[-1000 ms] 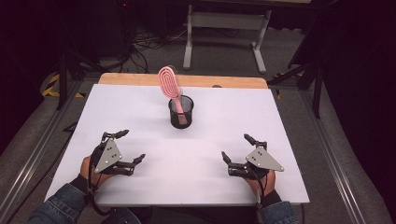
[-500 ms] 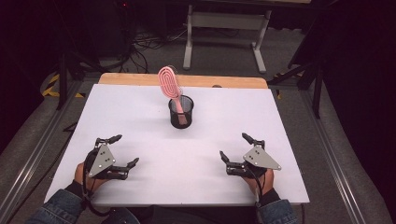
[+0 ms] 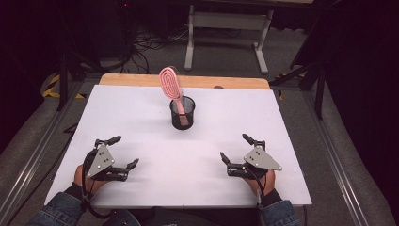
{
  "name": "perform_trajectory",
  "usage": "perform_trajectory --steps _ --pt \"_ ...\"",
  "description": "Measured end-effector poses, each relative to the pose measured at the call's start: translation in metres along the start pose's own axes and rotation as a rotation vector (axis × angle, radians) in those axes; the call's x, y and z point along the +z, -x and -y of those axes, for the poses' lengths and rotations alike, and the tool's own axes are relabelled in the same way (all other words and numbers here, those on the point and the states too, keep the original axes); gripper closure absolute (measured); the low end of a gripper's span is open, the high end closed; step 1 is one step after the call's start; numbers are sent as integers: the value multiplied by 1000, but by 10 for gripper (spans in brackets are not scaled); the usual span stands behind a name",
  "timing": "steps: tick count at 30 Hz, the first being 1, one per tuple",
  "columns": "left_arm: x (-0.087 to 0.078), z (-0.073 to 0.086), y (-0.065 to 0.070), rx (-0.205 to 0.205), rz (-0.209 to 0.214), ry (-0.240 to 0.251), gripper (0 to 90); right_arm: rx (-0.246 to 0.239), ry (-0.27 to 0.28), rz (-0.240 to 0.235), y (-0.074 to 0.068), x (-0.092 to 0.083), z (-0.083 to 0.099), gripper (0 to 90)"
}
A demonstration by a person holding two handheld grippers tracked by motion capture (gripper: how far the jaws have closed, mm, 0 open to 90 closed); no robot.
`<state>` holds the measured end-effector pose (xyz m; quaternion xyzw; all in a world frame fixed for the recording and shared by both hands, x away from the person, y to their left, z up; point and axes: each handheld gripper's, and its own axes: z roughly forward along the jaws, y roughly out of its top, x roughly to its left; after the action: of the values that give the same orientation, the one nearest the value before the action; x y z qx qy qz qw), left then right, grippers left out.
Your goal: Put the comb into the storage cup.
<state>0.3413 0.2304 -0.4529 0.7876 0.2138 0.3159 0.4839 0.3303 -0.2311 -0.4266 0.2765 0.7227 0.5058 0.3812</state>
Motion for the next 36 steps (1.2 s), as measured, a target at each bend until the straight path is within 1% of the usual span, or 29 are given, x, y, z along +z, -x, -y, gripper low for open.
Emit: perform_trajectory --steps 1,3,7,9,12,17,36 --pt "0 0 0 1 3 -5 60 -1 1 -1 0 0 0 58" --pt "0 0 0 -5 4 2 57 -7 -2 -3 0 0 1 61" --pt "-1 0 0 3 13 0 57 -16 -4 -2 -2 1 0 62" --pt "-1 1 0 -6 11 11 57 -18 -1 -3 -4 0 -1 64" --pt "-2 1 -1 -6 13 8 58 -26 -7 -6 -6 1 -1 64" --pt "-3 1 -3 -15 11 8 58 -26 -8 -6 -7 2 -1 66" --pt "-3 1 -4 -16 8 10 59 -21 -5 -4 -5 2 0 68"
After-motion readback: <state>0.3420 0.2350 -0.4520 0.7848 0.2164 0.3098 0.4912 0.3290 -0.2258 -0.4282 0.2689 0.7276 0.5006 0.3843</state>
